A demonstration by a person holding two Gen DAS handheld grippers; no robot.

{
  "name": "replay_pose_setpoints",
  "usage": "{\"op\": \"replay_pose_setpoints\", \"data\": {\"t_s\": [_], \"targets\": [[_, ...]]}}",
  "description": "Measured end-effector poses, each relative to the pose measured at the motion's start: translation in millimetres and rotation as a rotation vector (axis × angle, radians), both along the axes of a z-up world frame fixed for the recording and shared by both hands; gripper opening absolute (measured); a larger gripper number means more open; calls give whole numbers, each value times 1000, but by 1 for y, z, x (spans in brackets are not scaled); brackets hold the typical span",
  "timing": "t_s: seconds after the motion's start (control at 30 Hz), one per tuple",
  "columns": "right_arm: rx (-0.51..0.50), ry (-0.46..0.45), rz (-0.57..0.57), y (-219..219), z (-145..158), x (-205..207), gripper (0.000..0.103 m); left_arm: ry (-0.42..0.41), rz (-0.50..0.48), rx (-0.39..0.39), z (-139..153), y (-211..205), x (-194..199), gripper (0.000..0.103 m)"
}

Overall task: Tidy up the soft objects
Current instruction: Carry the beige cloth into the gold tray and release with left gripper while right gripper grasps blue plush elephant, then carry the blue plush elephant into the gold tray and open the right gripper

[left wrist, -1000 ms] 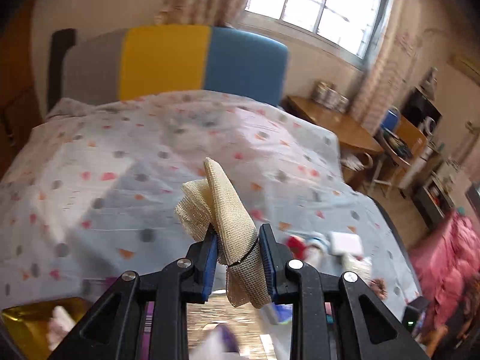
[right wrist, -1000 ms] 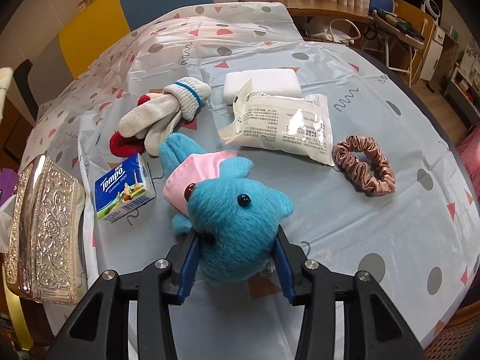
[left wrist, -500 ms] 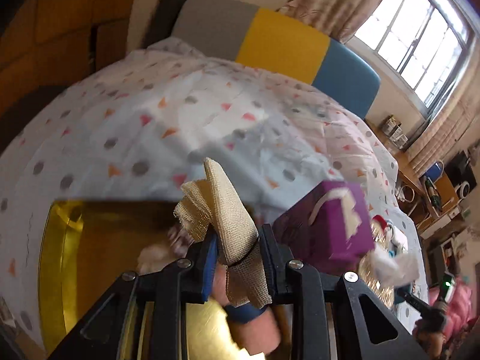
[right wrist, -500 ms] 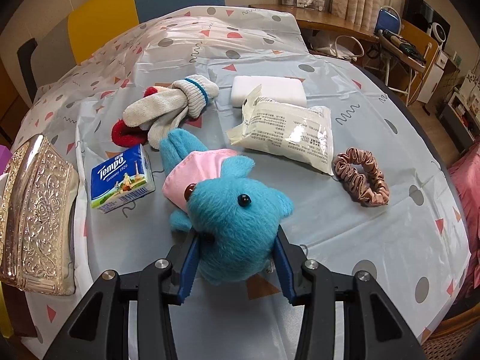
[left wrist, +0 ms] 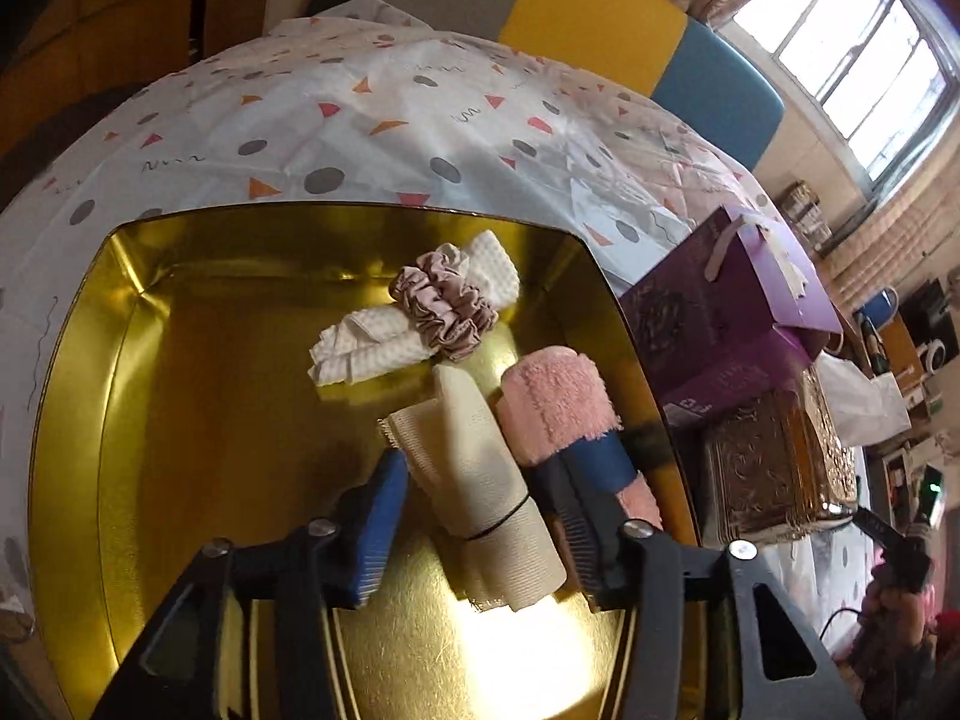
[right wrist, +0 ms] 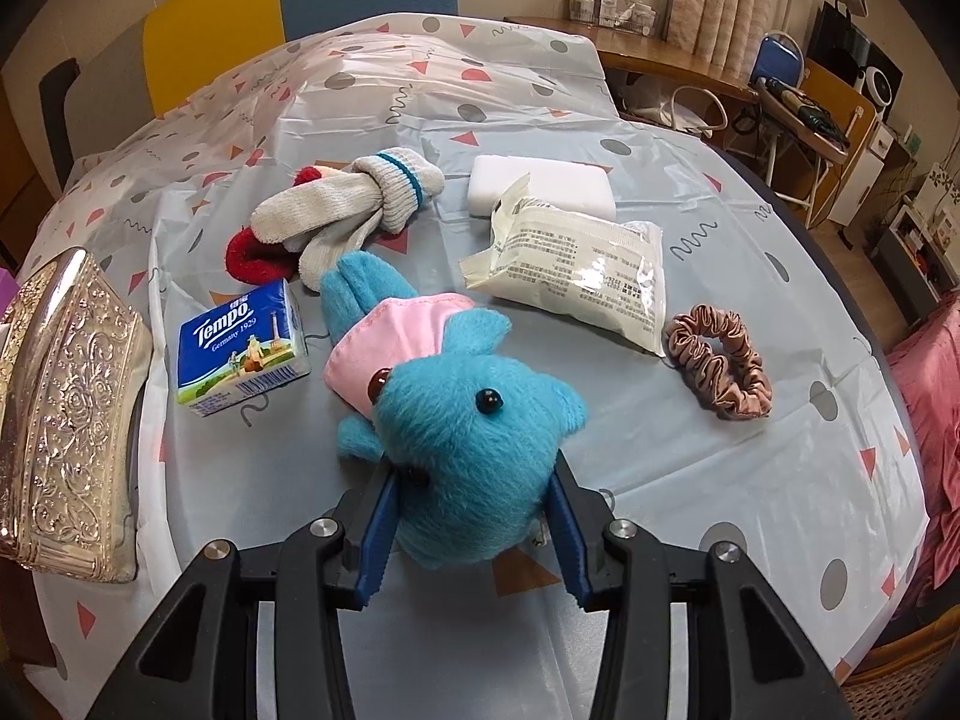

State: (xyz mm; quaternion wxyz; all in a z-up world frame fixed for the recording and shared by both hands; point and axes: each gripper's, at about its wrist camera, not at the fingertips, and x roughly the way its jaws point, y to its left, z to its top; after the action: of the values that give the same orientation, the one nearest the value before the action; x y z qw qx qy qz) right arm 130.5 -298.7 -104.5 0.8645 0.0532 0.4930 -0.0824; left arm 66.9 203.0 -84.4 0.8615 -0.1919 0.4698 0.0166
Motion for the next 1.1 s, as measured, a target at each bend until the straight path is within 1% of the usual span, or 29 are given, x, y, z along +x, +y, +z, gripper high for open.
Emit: {"op": "replay_pose_setpoints", "data": {"t_s": [0.13,0.2,0.27,0.37,0.5,0.57,0.63,0.67,0.8,0.87,1.0,1.1], "targets": [[22,-9,20,4,3,-3,44,-9,62,66,5,2,-10,56],[38,-17,23,4,6,-4,44,-16,84,79,7,3,-19,57],[72,-32,12,1,10,-9,44,-28,90,90,9,3,-24,62],[128,-70,-15,-6,20,-17,44,-39,72,101,12,0,-32,62],[235,-124,-58,-17,33,-24,44,-71,43,119,21,-9,-38,62],[267,-144,-69,-18,41,-24,44,-86,29,123,26,-14,-40,68],[295,-162,-69,-16,50,-19,44,-98,17,132,30,-19,-41,68],[293,-171,-64,-13,55,-16,44,-103,10,138,32,-21,-42,68],[294,-198,-24,6,77,3,44,-124,-3,158,38,-26,-47,68],[284,-209,10,22,91,16,44,-131,-9,169,41,-27,-50,70],[263,-244,107,64,124,44,44,-151,1,194,47,-26,-58,72],[251,-281,206,110,151,59,44,-156,14,208,49,-21,-63,73]]}}
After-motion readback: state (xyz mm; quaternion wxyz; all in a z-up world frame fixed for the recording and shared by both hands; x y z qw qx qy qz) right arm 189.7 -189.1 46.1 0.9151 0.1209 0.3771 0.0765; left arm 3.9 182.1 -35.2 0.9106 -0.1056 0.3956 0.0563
